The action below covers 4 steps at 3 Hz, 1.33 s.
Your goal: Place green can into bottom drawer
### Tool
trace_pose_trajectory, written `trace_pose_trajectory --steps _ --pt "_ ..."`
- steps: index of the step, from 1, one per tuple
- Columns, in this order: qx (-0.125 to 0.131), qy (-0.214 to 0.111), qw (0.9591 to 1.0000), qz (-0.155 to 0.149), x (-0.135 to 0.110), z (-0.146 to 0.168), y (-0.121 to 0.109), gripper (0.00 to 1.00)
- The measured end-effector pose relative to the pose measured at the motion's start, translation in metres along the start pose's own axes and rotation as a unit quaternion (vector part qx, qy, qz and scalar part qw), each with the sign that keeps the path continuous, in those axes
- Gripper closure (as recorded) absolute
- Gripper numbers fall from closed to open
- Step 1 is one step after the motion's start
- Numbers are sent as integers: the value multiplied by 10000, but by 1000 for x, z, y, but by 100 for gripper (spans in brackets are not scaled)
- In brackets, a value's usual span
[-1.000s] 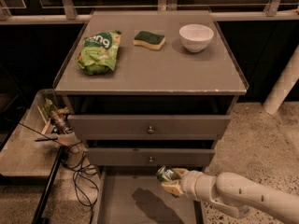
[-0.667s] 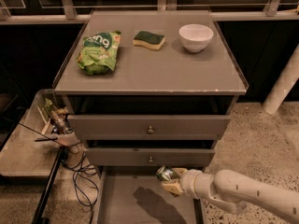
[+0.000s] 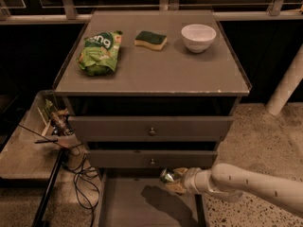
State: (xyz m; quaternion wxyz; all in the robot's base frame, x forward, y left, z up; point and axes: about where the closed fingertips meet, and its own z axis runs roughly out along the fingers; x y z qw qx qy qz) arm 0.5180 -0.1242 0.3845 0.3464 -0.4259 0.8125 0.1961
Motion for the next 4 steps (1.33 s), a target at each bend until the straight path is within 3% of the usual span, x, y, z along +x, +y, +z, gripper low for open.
trace_pose_trajectory --steps 1,2,3,4 --pt "-320 6 9986 -420 12 11 -11 100" --pt "-777 -51 9940 -774 15 14 -7 100" --pt "-777 -51 9940 -774 15 14 -7 100" --pt "-710 -29 9933 -910 15 17 7 100"
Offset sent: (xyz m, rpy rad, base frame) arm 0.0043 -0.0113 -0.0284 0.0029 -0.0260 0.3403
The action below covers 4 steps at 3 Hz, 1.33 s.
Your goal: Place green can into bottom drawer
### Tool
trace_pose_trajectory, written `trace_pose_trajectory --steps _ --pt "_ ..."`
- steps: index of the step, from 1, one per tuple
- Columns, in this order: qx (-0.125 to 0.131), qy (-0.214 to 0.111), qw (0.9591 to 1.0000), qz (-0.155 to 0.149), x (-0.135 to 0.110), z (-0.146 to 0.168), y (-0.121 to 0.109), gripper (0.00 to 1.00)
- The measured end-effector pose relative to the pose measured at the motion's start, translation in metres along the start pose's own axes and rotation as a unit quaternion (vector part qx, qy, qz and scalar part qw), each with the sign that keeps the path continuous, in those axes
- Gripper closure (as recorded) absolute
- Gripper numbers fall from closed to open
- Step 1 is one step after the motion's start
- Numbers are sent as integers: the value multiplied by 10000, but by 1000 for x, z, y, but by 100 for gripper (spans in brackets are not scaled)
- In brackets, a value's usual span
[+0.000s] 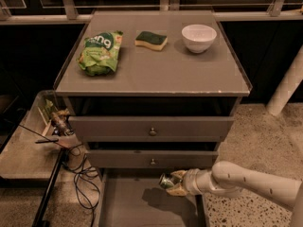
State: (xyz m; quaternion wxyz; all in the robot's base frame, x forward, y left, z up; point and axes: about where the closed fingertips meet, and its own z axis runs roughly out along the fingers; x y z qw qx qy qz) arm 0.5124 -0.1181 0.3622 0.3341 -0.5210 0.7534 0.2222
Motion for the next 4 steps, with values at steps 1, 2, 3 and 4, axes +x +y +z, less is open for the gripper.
trace_pose_trajectory --steps 1,2,3,4 --pt "-107 124 9998 -66 11 27 19 100" --pt "-180 123 9997 -53 26 61 30 100" --pt "-17 79 10000 -31 34 81 26 100" --pt "185 -40 9998 23 42 95 17 100"
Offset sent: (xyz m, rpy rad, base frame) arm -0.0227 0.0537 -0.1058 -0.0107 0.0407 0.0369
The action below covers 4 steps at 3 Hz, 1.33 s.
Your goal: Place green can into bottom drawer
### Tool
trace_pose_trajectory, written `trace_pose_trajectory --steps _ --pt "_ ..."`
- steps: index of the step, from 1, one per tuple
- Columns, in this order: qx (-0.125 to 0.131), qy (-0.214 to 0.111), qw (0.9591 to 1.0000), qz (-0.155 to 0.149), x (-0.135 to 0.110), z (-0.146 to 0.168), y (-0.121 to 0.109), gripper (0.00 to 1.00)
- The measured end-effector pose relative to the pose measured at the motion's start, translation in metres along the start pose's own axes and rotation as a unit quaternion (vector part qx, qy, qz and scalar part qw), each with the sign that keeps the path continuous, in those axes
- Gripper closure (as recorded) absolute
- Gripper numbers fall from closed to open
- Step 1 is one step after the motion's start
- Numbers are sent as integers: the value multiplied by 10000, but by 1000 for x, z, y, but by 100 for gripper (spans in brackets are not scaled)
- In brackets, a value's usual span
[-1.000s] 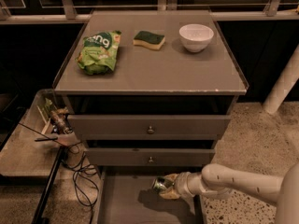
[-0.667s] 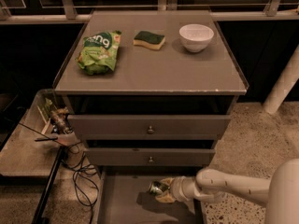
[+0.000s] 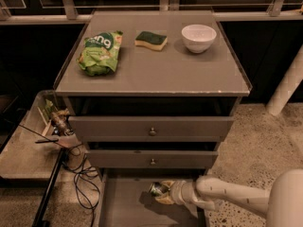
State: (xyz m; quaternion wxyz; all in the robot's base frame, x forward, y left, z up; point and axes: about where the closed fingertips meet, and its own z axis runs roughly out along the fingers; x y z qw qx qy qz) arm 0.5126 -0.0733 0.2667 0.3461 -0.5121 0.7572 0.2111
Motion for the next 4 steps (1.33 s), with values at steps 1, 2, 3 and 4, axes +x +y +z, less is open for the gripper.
trace_pose_trajectory --steps 1,2,3,4 --pt "82 -270 9995 127 12 10 -9 100" --pt "-46 -394 9991 179 30 21 -14 100" --pt "-213 -441 9985 237 48 32 -15 100" --pt "-300 -419 9983 277 62 41 -13 100"
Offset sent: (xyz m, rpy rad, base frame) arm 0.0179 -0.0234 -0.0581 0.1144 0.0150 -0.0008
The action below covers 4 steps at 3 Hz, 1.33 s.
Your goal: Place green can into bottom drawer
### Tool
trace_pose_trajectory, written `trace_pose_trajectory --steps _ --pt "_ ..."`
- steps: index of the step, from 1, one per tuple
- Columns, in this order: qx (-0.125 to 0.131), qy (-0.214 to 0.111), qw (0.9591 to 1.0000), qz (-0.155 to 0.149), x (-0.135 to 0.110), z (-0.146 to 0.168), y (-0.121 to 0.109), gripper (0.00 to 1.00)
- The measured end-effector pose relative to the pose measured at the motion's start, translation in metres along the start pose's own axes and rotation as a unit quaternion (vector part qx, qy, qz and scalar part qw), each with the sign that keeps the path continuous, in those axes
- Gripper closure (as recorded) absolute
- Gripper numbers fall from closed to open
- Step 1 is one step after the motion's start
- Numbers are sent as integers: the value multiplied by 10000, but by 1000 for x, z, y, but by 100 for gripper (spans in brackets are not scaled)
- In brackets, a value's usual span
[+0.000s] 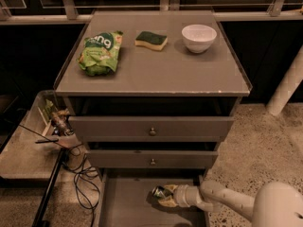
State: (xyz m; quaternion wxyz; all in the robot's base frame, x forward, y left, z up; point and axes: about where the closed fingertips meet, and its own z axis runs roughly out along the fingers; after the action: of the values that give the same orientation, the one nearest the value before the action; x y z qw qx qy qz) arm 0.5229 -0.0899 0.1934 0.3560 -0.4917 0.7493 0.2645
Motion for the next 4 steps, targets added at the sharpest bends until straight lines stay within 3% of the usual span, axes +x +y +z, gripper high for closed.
trace_pose_trajectory --steps 2,4 --pt "214 145 9995 184 12 8 1 100" --pt "349 472 9982 143 18 19 3 100"
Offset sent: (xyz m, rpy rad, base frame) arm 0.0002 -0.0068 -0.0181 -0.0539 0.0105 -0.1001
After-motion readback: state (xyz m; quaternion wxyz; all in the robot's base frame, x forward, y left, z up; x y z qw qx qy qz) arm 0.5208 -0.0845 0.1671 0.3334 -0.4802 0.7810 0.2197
